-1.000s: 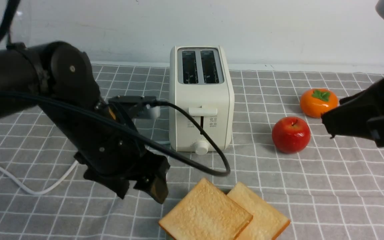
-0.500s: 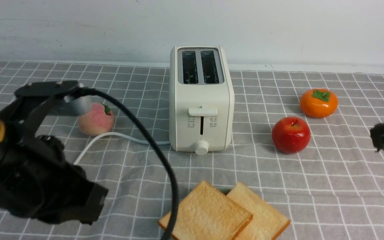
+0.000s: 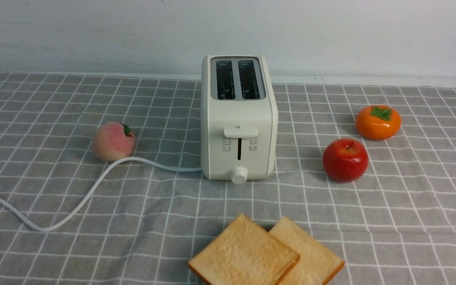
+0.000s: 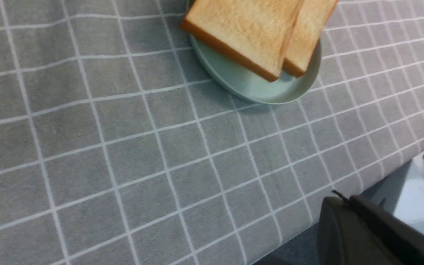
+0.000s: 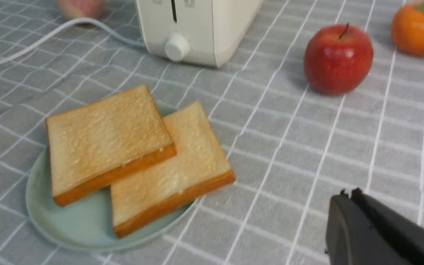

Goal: Take toasted bread from bread machine on grey coffee table place on plate.

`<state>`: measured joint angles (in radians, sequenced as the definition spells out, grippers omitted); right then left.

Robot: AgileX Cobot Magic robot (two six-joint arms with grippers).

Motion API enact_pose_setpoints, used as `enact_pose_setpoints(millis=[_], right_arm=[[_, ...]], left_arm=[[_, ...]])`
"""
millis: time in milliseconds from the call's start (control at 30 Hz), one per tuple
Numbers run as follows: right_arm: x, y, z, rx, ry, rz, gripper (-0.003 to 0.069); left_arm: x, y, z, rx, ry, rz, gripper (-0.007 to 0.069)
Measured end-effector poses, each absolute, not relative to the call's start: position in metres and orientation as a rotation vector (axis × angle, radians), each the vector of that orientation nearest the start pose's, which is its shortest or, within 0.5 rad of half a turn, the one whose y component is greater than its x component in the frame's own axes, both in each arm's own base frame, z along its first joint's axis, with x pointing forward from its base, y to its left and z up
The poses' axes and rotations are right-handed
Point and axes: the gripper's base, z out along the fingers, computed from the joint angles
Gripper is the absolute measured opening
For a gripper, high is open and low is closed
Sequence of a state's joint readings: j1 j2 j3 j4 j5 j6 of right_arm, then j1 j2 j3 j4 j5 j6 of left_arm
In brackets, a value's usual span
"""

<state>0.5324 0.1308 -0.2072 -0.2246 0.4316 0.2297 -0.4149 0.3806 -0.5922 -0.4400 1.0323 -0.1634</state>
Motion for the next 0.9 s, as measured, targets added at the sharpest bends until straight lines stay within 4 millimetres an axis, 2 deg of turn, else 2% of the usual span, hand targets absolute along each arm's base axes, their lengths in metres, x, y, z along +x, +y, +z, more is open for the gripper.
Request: enact_pose_setpoints(millis=[133, 333, 900], right_arm=[[0.045, 0.016, 0.245, -0.370, 1.640, 0.316, -0.0014], [0.042, 0.012, 0.242, -0.307, 1.674, 0.349, -0.0008], [0.041, 0.013, 0.243, -0.302, 1.663, 0.365, 0.0001]], left_arm=[[0.010, -0.044, 0.310, 0.242, 2.209, -0.921, -0.0014], [-0.007, -0.038, 0.312, 0.264, 2.116, -0.953, -0.0014], [-0.009, -0.037, 0.311, 0.266, 2.109, -0.955, -0.0014]])
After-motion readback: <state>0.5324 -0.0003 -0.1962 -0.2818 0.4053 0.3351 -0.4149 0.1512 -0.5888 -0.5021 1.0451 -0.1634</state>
